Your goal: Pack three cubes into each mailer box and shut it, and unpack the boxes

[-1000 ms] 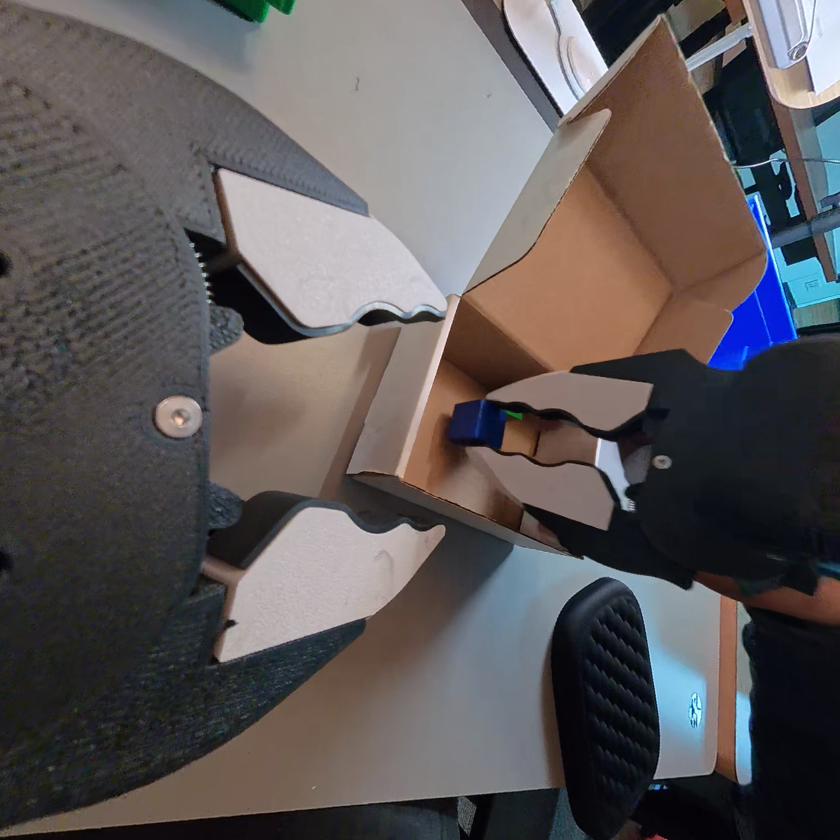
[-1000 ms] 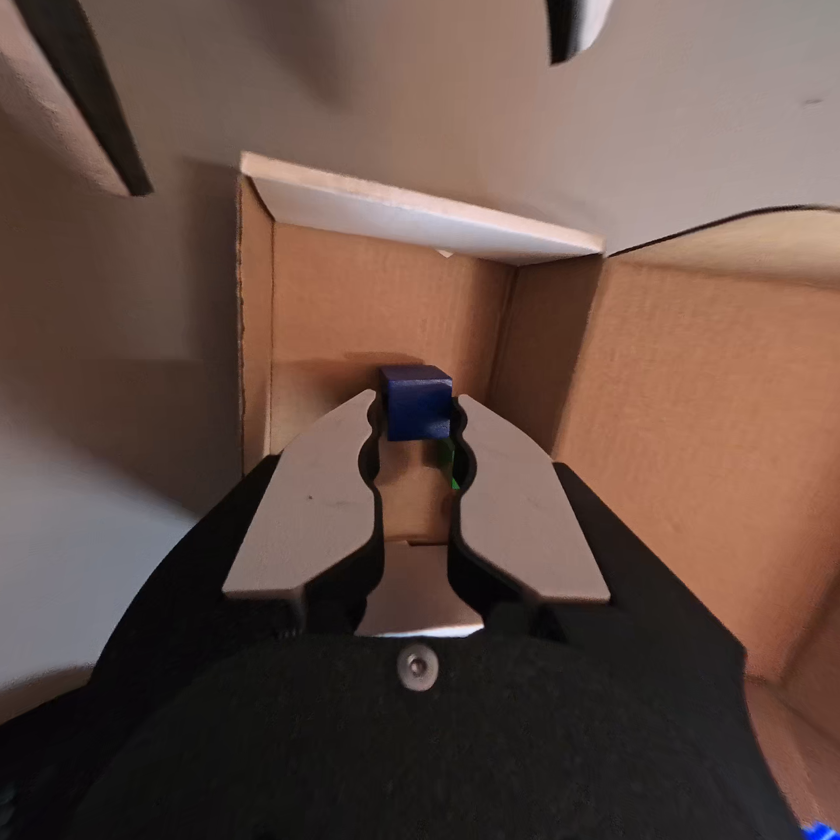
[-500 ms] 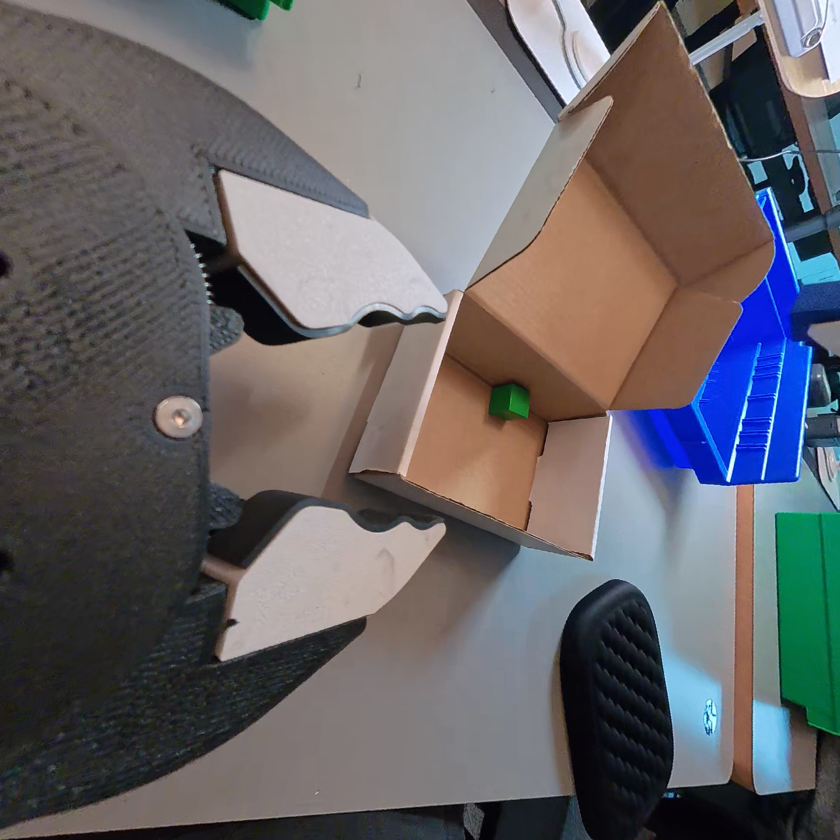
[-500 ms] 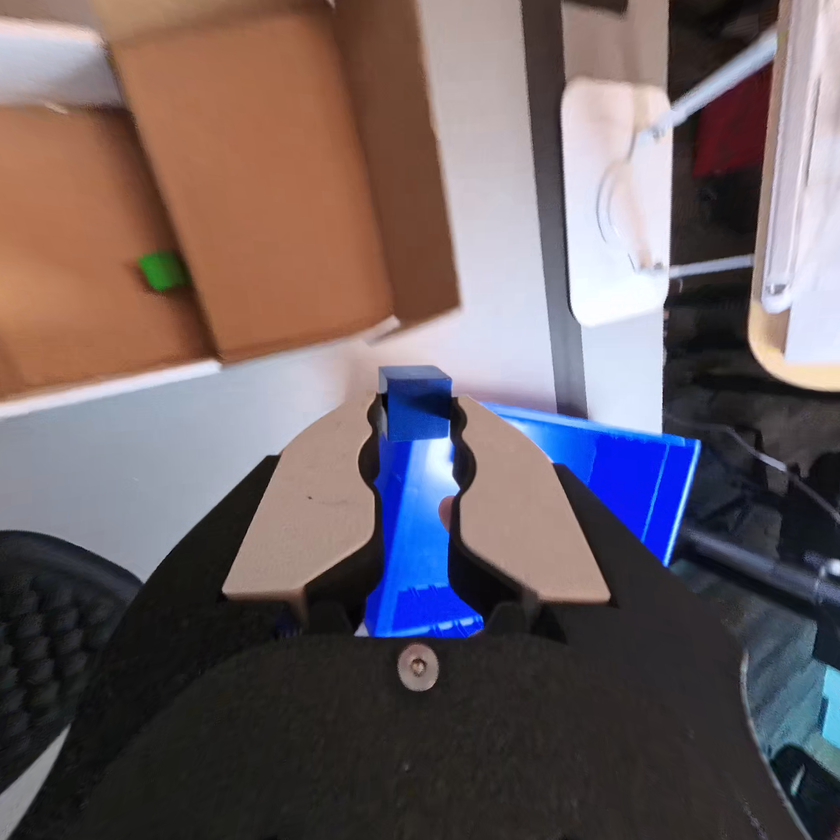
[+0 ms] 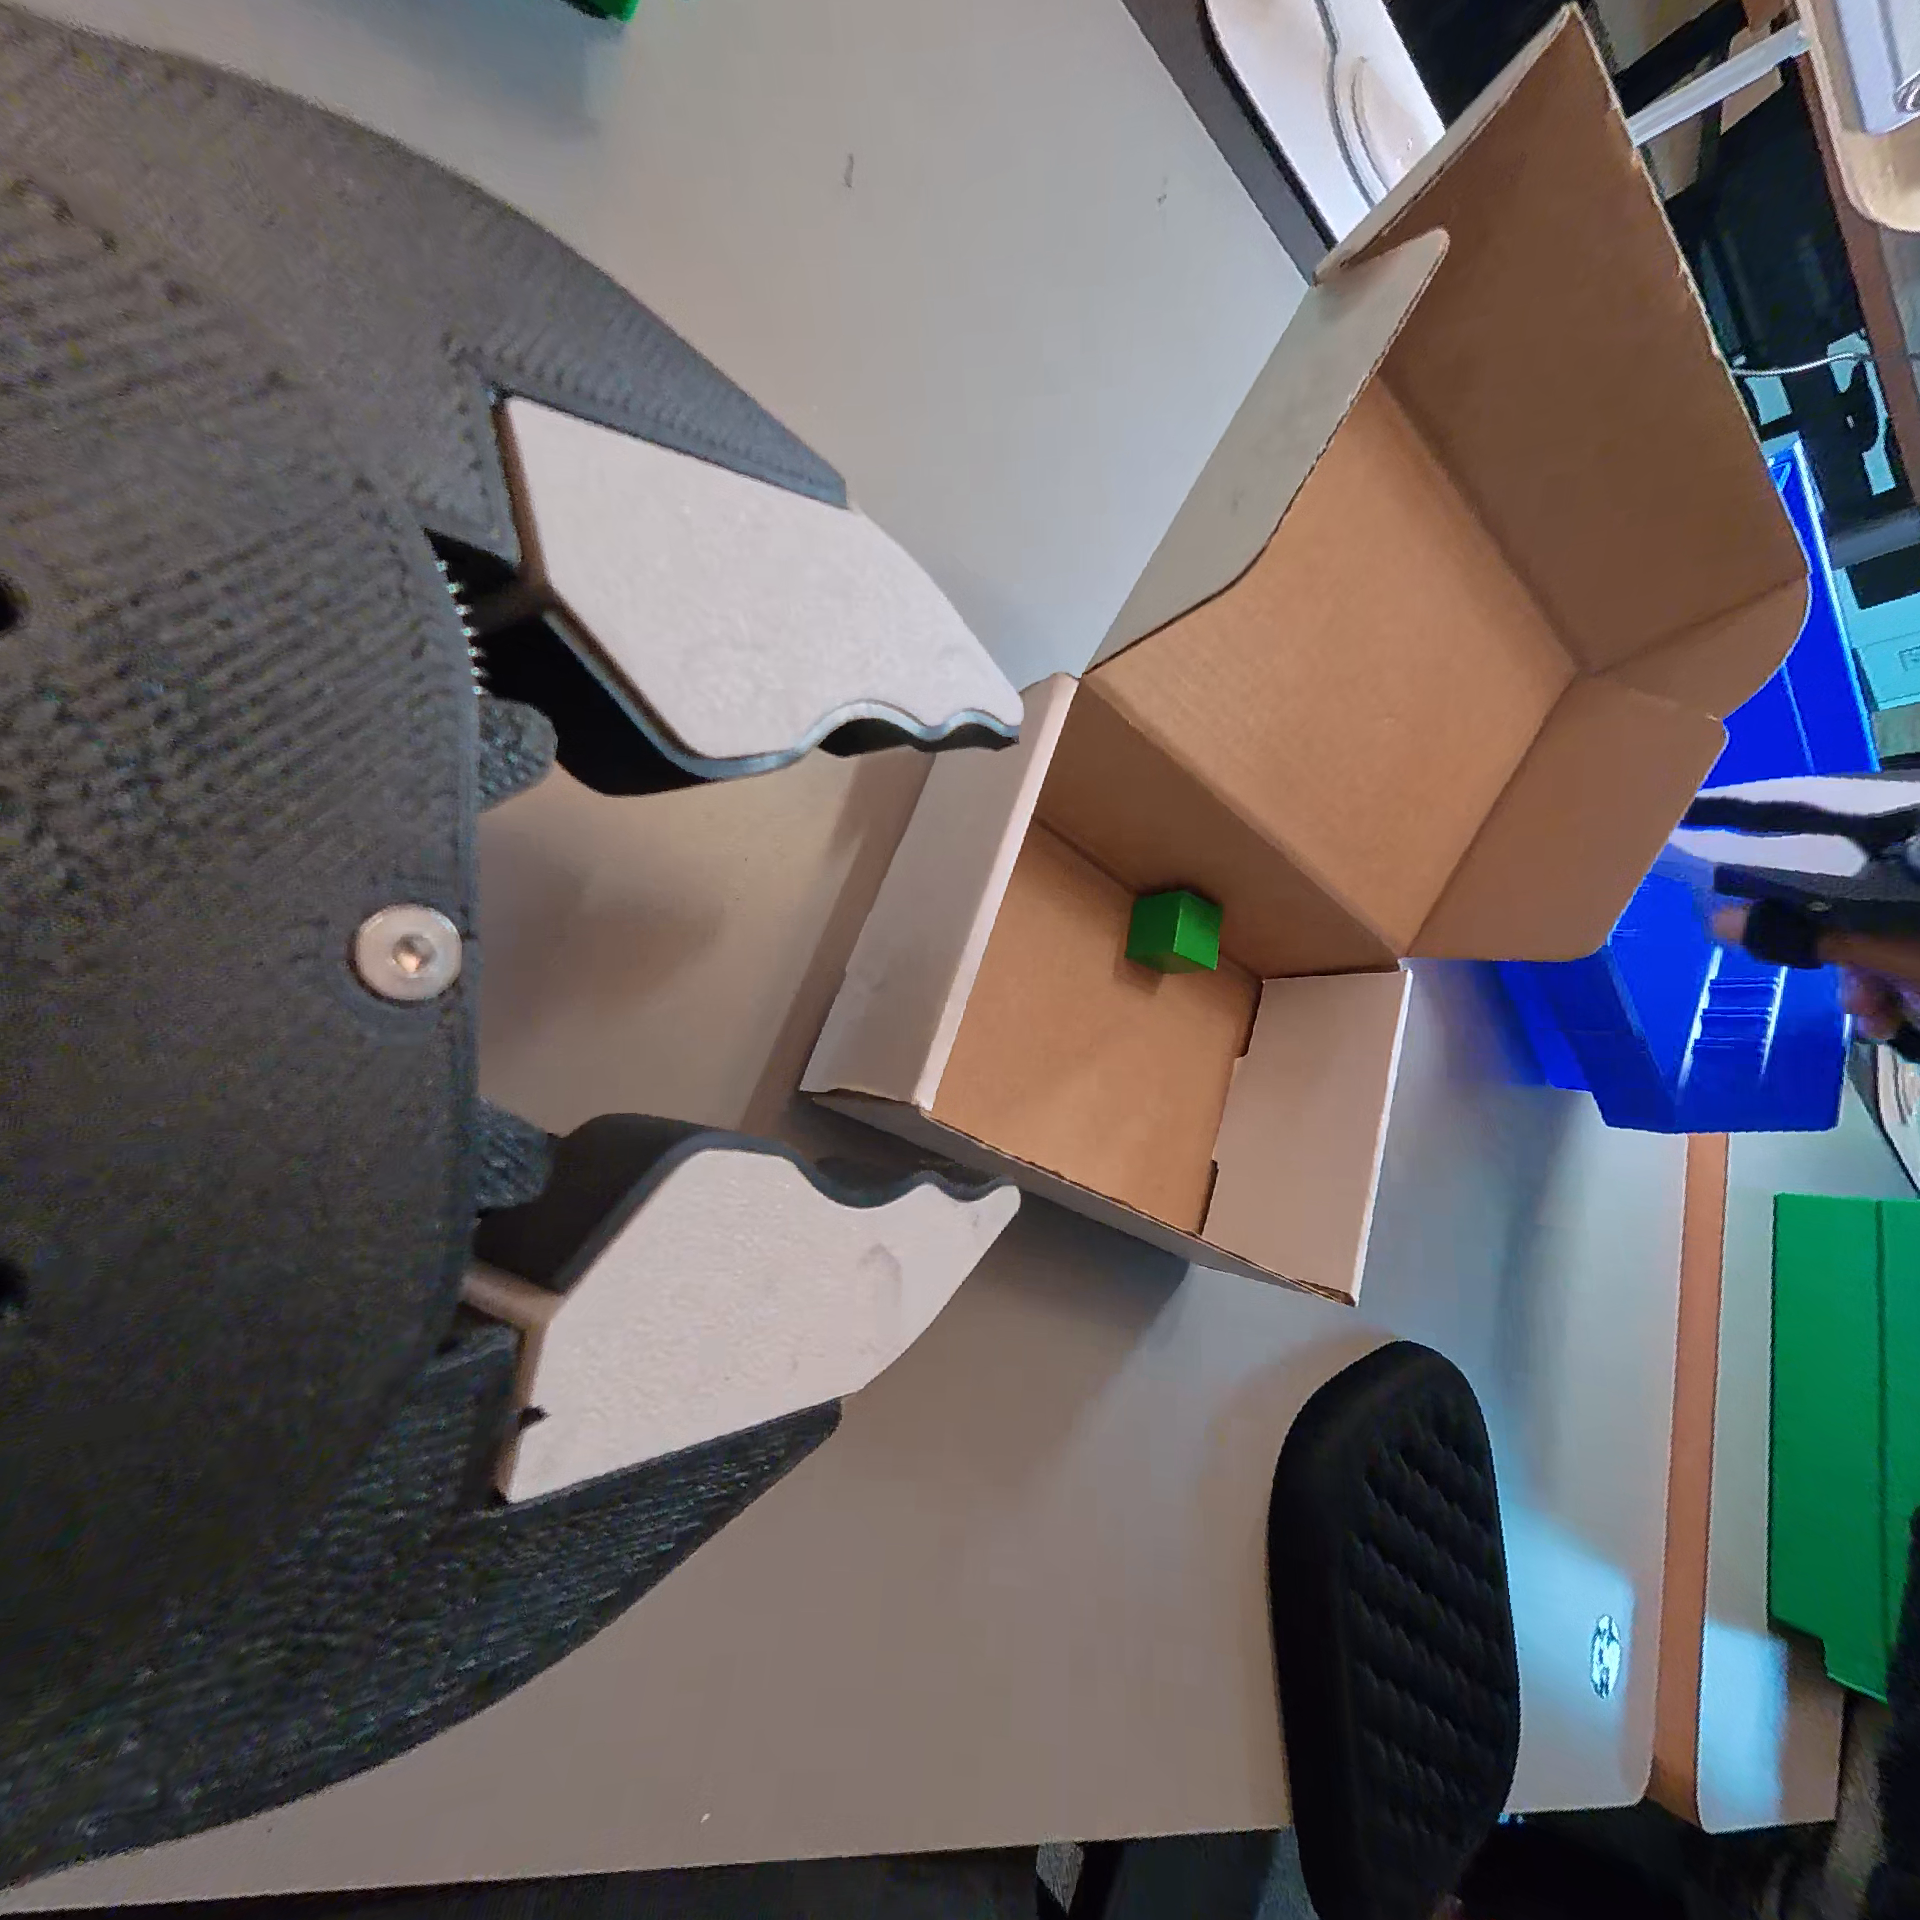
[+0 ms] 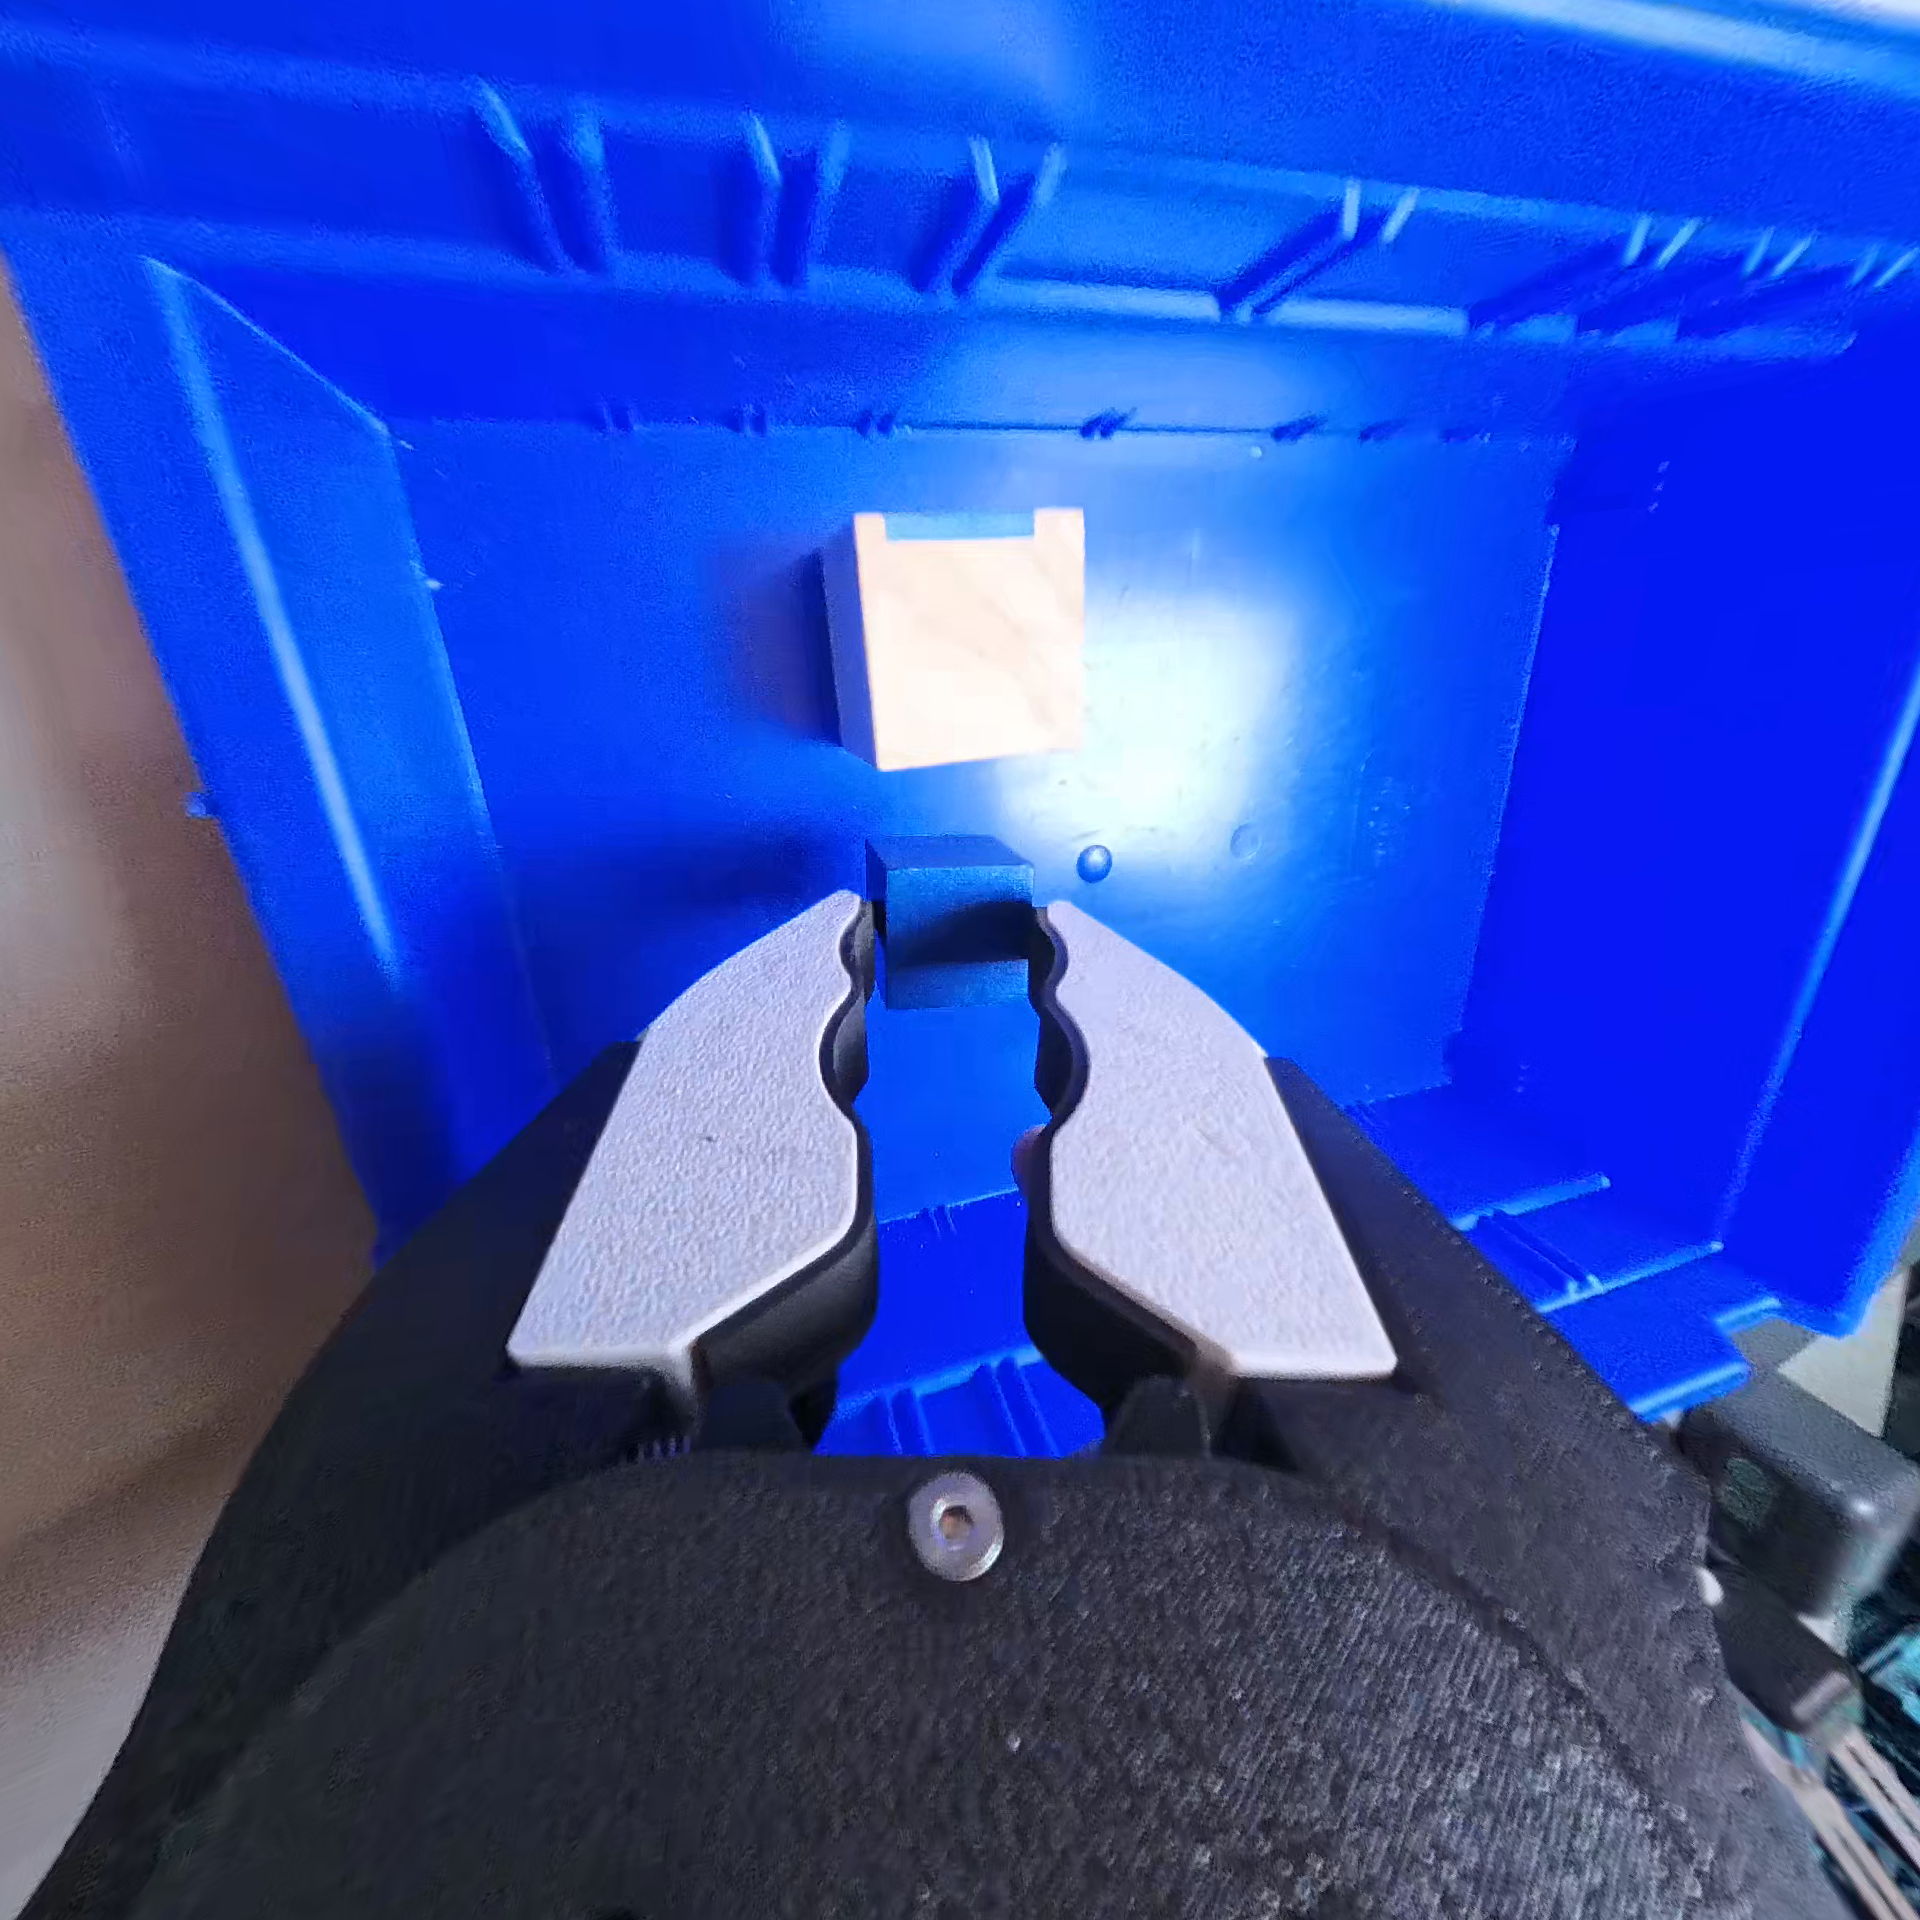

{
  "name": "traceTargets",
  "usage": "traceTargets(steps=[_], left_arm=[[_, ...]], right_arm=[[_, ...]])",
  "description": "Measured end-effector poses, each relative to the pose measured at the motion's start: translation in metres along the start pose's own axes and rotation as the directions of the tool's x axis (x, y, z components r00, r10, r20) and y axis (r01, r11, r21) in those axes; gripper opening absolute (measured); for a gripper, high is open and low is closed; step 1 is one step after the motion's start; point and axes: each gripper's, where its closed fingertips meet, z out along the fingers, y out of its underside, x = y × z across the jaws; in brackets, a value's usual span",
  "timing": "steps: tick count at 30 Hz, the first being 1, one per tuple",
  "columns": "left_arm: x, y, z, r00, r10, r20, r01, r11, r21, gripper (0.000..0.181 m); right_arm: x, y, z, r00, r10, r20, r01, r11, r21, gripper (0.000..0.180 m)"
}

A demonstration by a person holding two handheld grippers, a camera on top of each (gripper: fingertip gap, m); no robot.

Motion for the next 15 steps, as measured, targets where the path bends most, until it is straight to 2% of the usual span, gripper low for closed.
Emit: traceTargets(steps=[15], left_arm=[[0.000, 0.001, 0.001, 1.000, -0.016, -0.007, 0.016, 1.000, -0.005, 0.074]], right_arm=[[0.007, 0.010, 0.024, 1.000, -0.023, 0.015, 0.025, 0.996, -0.084, 0.028]])
